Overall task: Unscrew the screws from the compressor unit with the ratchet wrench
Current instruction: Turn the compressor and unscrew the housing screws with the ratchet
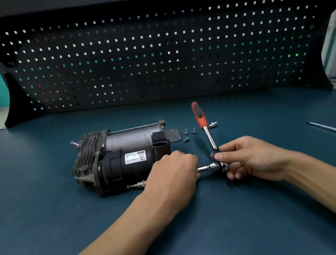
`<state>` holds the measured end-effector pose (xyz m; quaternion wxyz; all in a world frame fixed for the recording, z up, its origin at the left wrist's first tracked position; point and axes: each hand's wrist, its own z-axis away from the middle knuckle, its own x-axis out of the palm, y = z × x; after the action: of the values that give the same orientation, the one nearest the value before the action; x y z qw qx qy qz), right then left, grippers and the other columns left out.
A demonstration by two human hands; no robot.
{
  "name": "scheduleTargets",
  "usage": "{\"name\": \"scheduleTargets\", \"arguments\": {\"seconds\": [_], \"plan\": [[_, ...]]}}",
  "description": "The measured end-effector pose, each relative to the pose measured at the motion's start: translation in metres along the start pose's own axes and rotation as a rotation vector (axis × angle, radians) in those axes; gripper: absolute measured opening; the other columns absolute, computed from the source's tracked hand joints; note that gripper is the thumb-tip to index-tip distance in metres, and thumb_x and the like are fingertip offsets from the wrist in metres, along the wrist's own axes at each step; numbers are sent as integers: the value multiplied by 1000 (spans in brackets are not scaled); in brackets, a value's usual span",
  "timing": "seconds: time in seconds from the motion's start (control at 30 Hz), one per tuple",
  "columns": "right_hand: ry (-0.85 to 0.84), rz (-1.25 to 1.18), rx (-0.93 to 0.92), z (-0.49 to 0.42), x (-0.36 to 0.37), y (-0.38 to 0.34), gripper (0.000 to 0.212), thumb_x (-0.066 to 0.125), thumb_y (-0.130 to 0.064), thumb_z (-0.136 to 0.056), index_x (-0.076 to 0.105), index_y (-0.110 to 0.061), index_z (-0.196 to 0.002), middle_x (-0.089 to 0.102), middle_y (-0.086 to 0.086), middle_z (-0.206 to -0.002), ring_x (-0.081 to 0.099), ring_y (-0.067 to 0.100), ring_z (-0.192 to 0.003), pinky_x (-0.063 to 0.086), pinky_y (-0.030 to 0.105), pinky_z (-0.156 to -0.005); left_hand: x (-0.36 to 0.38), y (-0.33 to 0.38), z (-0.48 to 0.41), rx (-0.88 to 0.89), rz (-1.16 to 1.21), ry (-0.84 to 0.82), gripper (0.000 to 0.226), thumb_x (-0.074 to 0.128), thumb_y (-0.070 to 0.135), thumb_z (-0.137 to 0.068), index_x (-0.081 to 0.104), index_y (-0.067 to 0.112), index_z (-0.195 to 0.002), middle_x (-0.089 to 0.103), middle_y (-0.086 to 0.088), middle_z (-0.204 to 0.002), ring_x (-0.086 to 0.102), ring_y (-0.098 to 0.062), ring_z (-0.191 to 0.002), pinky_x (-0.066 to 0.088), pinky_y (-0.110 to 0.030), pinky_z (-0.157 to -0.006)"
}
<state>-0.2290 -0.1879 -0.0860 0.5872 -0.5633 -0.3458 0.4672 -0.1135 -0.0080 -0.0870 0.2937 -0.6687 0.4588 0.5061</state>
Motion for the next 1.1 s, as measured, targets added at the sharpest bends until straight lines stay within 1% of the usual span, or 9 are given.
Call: {"name": "scheduleTargets", "arguments": {"seconds": [0.07,0.17,0.33,0.4,0.53,0.63,0.73,0.93,1.1], "plan": [[9,-17,-19,1,-1,0,45,80,-22,-70,68,-1,-108,70,7,-82,63,18,-55,49,20,-45,1,0,0,10,-16,-5,19,54,38,-99,59,20,-102,61,-6,-106,59,-34,-96,36,-36,-67],[4,-25,-53,2,-3,2,53,84,-21,-62,69,-9,-112,75,11,-98,65,21,-58,52,23,-48,1,0,0,22,-32,-5,17,53,38,-99,58,22,-100,62,-5,-106,59,-33,-95,34,-36,-66],[-21,-14,-120,4,-4,4,37,83,-11,-63,77,-17,-99,75,10,-106,69,24,-65,54,25,-51,2,1,0,33,-42,-11,21,49,40,-100,59,22,-102,62,-4,-106,60,-32,-96,35,-36,-67],[-24,-8,-137,4,-4,4,34,82,-7,-64,78,-15,-96,76,9,-105,69,24,-67,54,25,-51,1,1,0,37,-30,-10,22,47,40,-100,60,22,-103,63,-3,-107,60,-32,-97,36,-35,-68],[-39,24,-158,4,-4,5,38,80,-3,-65,75,-6,-103,74,1,-86,70,23,-71,52,24,-52,-1,1,1,49,-15,-8,23,45,39,-100,61,23,-103,63,-2,-107,60,-32,-97,37,-35,-68],[-52,35,-170,4,-5,6,37,81,-5,-61,79,-10,-97,71,6,-80,70,21,-73,50,23,-51,0,1,0,46,-22,-17,22,44,38,-101,60,23,-103,63,-3,-107,60,-33,-96,37,-36,-68],[-58,39,-178,3,-6,6,38,82,-6,-60,79,-12,-97,70,10,-79,70,21,-72,50,22,-52,1,0,-2,38,-16,-24,20,45,38,-102,59,23,-103,62,-5,-106,59,-33,-95,37,-36,-68],[-53,48,-158,2,-4,6,45,80,-6,-64,71,0,-108,75,3,-87,70,20,-71,50,22,-49,3,-1,-2,27,11,-15,22,49,39,-101,61,22,-105,62,-8,-105,58,-34,-96,38,-38,-70],[-45,51,-143,3,-3,6,39,84,-15,-62,76,-6,-100,75,9,-92,71,21,-72,51,23,-49,3,0,-2,16,22,-5,23,49,39,-101,62,21,-106,62,-10,-104,58,-35,-95,35,-36,-68]]}}
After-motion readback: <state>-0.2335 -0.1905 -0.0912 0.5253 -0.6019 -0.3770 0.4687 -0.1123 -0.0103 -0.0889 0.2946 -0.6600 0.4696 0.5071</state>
